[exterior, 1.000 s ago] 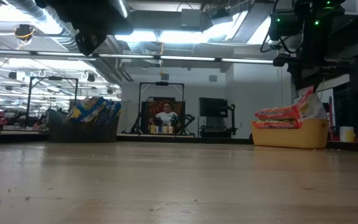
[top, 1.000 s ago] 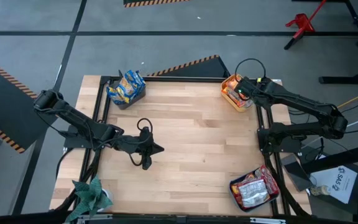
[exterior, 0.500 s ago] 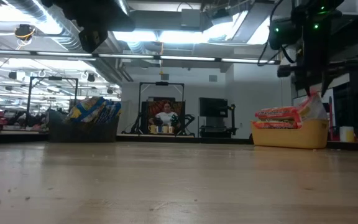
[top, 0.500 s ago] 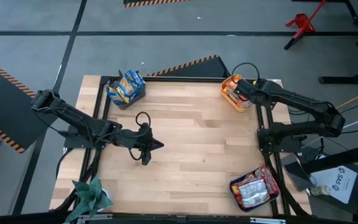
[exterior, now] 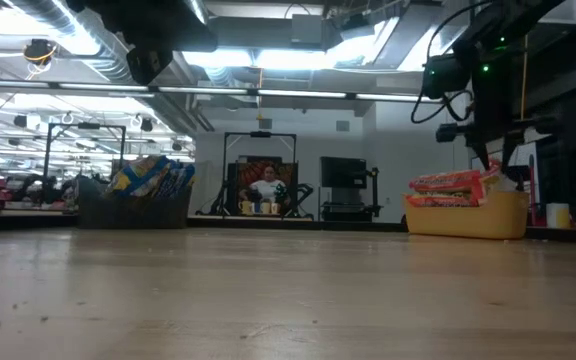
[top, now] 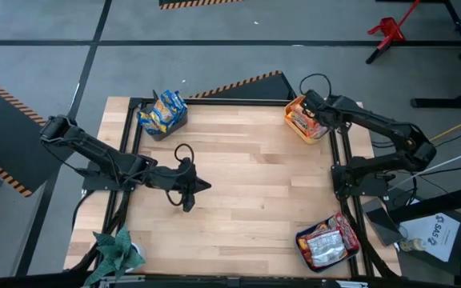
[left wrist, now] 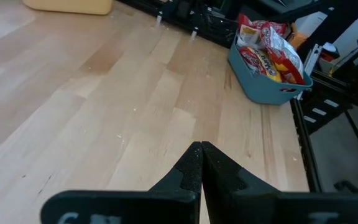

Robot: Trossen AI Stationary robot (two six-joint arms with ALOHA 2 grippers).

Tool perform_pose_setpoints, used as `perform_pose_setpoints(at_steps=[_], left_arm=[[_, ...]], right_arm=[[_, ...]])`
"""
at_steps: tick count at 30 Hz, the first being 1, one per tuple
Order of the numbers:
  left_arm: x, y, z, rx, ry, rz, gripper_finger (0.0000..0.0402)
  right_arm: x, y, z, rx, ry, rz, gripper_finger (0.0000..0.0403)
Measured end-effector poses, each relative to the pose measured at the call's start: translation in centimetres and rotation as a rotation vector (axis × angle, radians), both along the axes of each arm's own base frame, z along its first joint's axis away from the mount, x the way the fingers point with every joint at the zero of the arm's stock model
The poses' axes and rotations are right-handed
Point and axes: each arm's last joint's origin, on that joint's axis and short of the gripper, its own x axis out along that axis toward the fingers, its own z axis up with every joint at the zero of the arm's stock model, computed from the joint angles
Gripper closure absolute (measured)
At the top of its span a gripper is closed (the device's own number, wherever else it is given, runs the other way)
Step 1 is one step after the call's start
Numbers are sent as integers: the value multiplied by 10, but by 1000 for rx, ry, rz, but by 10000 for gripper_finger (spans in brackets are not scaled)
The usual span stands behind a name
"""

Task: Sort Maruchan noodles
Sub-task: Put the orange noodle pack into the yellow bin

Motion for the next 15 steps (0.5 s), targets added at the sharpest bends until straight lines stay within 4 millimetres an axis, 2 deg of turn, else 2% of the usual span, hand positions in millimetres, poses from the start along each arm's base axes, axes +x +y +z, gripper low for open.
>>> perform_pose_setpoints(at_steps=[11, 15], left_arm=[[0, 0, 0, 3, -1, 9, 401], [-2, 4, 6, -45, -27, -13, 401]], right_arm=[[-11, -7, -1, 66, 4, -4, 315], [-17, -11, -2, 113, -8, 23, 315]])
